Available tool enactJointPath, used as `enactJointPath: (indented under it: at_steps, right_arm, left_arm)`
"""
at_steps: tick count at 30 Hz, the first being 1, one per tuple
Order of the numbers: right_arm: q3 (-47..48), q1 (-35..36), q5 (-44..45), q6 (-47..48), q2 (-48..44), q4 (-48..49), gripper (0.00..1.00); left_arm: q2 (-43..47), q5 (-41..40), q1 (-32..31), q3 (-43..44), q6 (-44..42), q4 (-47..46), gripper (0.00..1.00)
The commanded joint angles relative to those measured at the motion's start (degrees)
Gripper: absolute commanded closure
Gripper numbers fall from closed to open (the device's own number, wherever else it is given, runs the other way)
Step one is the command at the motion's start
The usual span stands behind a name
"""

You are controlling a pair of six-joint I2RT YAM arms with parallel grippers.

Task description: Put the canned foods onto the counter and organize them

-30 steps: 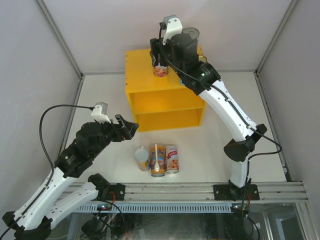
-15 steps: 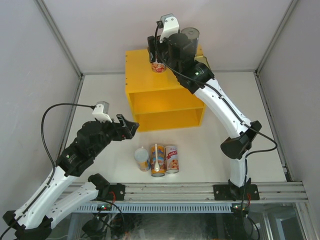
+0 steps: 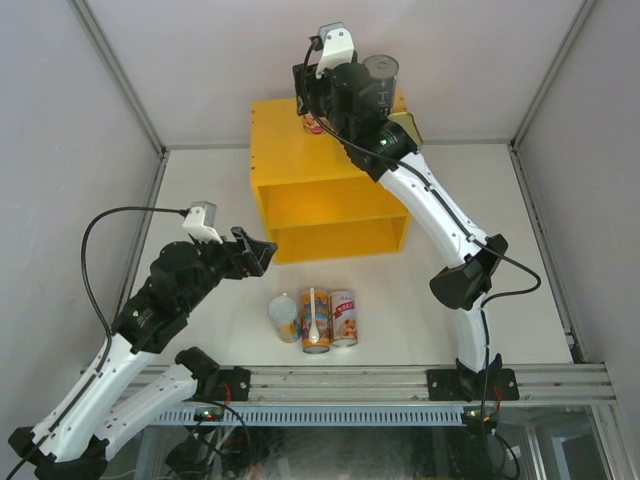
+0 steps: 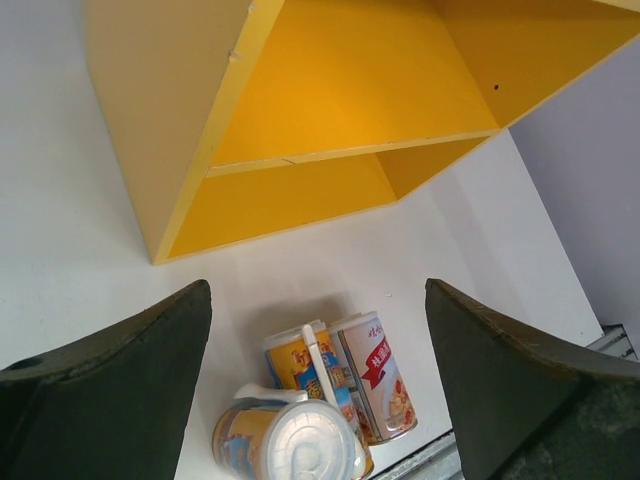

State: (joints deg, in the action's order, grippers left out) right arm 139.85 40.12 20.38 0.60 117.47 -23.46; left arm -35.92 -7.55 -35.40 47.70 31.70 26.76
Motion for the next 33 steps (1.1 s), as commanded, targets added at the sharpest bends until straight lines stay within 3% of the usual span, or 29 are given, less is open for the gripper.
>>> enactJointPath:
  at_steps: [1,33]
  right_arm:
    - [1.03,-1.8,2.13,1.65,3.03,-6.03,0.71]
    - [0.6,-5.0,1.15,1.36,2.15,-8.87,0.71]
  left_arm:
    - [0.78,2.35,1.21,-1.73,-1.67,-2.51,0.09]
    - [0.07,3.59,2.17,-3.24,0.89,-5.14,0.09]
